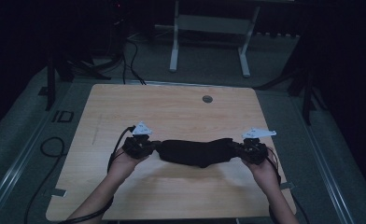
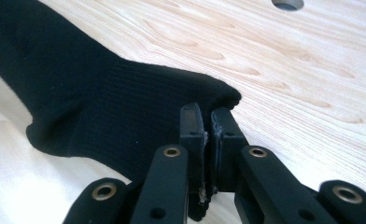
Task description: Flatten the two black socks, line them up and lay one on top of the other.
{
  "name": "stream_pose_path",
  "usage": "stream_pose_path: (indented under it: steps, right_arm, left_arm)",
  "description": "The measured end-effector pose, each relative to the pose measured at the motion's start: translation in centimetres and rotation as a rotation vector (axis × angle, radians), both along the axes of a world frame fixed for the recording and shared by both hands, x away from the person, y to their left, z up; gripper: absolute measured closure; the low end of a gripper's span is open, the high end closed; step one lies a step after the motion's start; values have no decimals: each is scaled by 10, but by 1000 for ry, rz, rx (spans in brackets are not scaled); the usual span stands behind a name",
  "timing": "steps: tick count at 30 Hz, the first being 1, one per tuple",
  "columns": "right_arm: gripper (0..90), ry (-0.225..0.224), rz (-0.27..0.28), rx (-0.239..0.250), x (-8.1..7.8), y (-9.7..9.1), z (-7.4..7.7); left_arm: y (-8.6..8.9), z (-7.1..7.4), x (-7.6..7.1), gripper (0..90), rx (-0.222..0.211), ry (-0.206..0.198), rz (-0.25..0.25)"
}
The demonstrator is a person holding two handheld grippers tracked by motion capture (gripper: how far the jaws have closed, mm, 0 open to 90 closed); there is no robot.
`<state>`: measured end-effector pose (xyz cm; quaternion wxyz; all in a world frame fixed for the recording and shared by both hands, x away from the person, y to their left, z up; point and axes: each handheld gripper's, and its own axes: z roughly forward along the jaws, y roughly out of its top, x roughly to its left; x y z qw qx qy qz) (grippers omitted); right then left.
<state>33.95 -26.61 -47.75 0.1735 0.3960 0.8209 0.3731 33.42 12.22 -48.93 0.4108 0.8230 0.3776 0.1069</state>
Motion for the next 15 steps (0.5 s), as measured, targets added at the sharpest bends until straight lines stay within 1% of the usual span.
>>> stream_pose_path:
  steps: [1,2,3,4,5,6,7,8,9,10,11,12,13,15]
  right_arm:
    - [851,14,-2,-3,4,0,-5]
    - [851,32,-6,-13,9,1,-11]
    - [851,41,-13,-18,13,2,-16]
    - [851,41,-13,-18,13,2,-16]
    - [851,73,-17,-28,20,4,-27]
    - [851,82,-18,-35,23,6,-32]
    - [851,91,-20,-39,25,7,-35]
    - [851,91,-20,-39,25,7,-35]
    - [850,115,-24,-44,30,8,-45]
    - [850,117,-27,-51,32,8,-49]
    - [849,130,-31,-52,34,9,-54]
    - [849,130,-31,-52,34,9,-54]
    - [849,140,-39,-60,36,9,-59]
    - [848,139,-39,-72,37,9,-63]
  left_arm:
    - [-1,-8,7,875,8,26,10]
    - [-2,-12,10,874,12,38,10]
    - [-3,-16,13,874,17,49,11]
    - [-3,-16,13,874,17,49,11]
    - [-4,-24,17,875,32,62,19]
    - [-4,-27,18,874,39,62,18]
    - [-4,-31,21,875,42,80,18]
    - [-4,-31,21,874,42,80,18]
    - [-4,-34,22,874,48,85,21]
    - [-5,-41,25,874,70,89,22]
    - [-5,-44,26,873,74,94,23]
    - [-5,-44,26,873,74,94,23]
    - [-5,-46,28,873,72,95,28]
    - [-5,-52,31,872,73,96,26]
